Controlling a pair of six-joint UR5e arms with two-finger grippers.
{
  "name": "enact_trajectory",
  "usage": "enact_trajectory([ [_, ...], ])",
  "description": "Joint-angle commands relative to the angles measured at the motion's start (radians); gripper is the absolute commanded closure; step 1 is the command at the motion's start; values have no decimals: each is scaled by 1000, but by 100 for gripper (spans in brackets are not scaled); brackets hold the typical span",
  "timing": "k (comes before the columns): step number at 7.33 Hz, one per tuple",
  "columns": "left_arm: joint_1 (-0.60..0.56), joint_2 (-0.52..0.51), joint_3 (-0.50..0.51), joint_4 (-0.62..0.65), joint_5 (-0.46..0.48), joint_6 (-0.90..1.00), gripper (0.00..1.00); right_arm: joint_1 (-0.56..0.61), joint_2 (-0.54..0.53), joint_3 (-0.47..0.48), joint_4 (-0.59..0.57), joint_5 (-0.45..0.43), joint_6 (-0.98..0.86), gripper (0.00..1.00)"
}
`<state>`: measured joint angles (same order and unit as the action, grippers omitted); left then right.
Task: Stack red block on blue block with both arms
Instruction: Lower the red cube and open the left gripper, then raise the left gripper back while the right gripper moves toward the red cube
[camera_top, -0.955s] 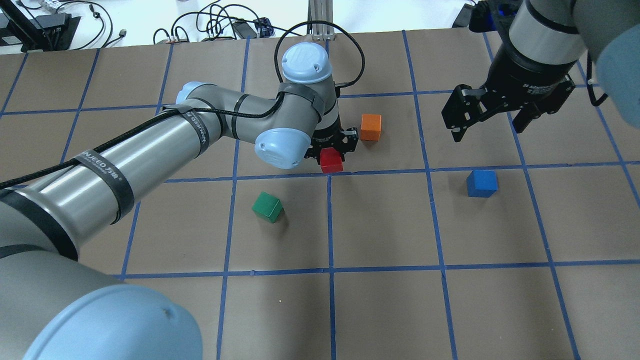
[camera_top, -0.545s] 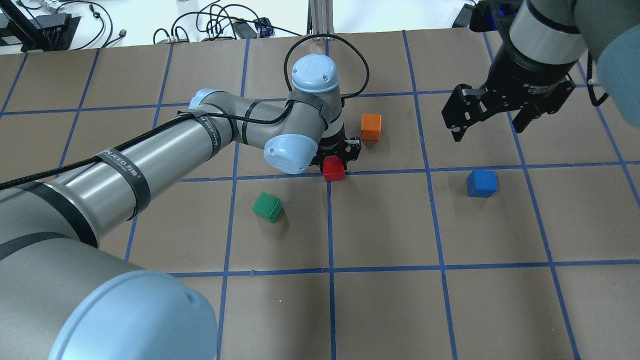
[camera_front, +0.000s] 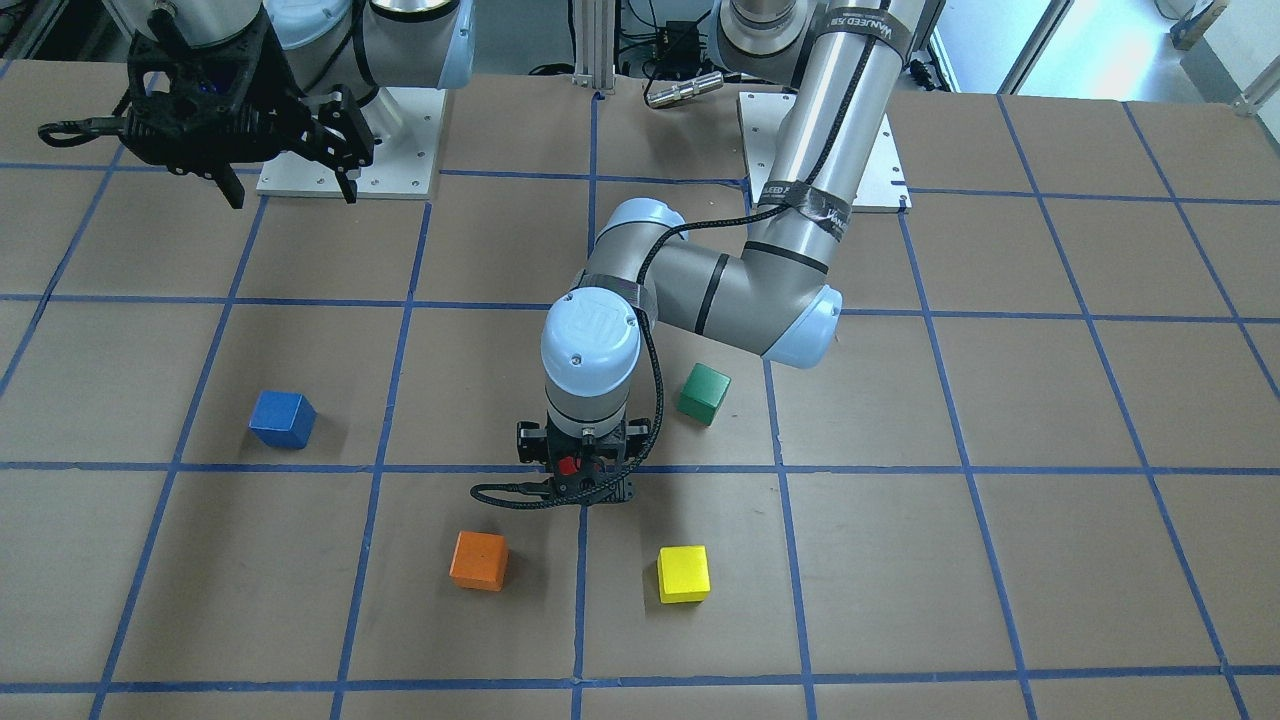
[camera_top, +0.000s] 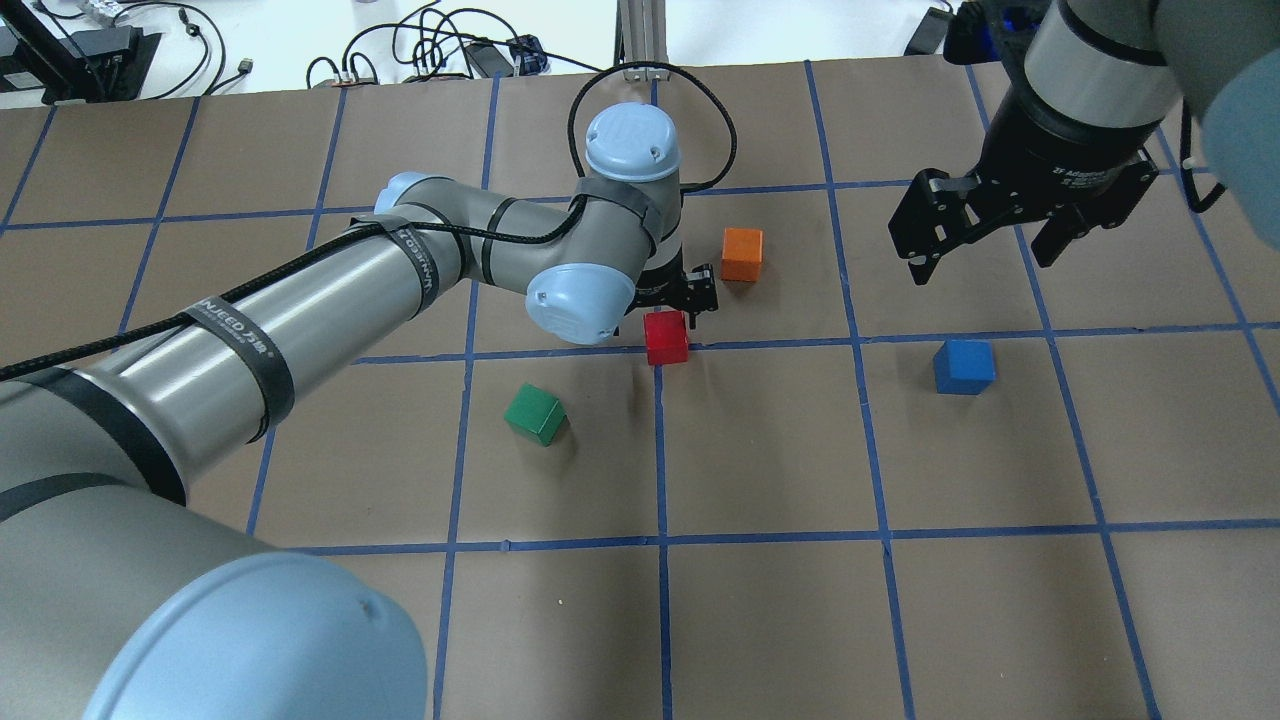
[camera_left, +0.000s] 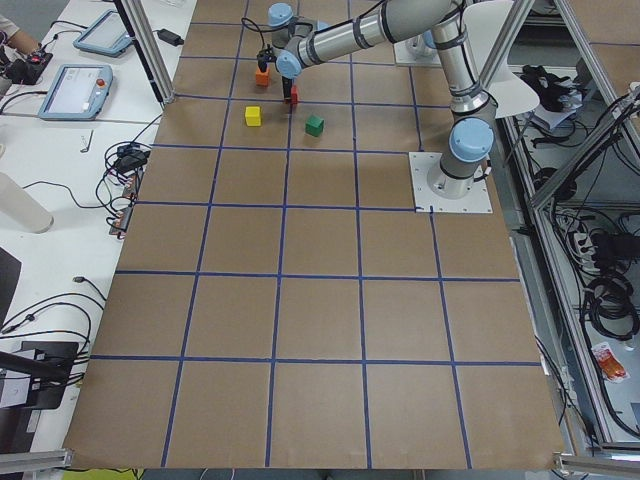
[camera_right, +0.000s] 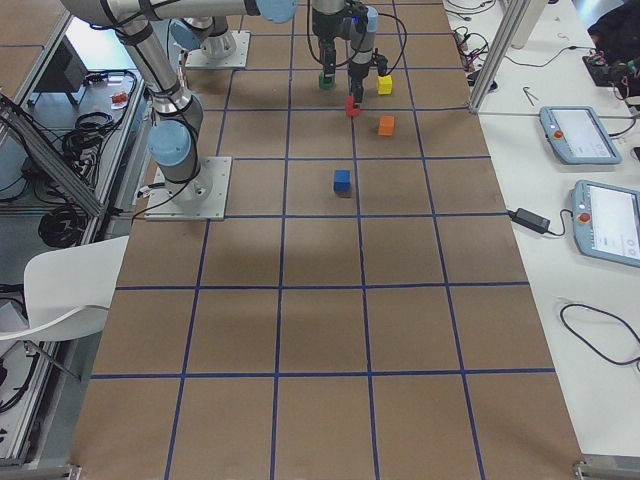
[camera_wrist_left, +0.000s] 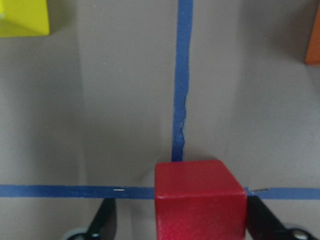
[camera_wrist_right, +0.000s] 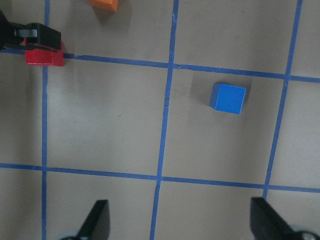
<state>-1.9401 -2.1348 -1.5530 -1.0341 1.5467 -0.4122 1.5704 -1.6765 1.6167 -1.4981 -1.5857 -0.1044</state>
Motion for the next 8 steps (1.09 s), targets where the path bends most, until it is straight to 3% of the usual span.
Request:
enact_trajectory([
  [1, 50, 106, 37, -163, 21, 76, 0, 7, 3, -1, 1, 12, 26, 0],
  [3, 181, 249, 59, -363, 39, 180, 0, 7, 6, 3, -2, 15, 43, 0],
  [4, 246, 315, 59, -386, 42, 264, 0, 16, 20, 2, -7, 16, 45, 0],
  [6, 356, 447, 59, -479, 44, 392, 0, 39, 105, -1, -36, 117, 57, 0],
  [8, 420, 538, 53, -514, 36, 443, 0, 94, 193, -1, -190, 105, 63, 0],
])
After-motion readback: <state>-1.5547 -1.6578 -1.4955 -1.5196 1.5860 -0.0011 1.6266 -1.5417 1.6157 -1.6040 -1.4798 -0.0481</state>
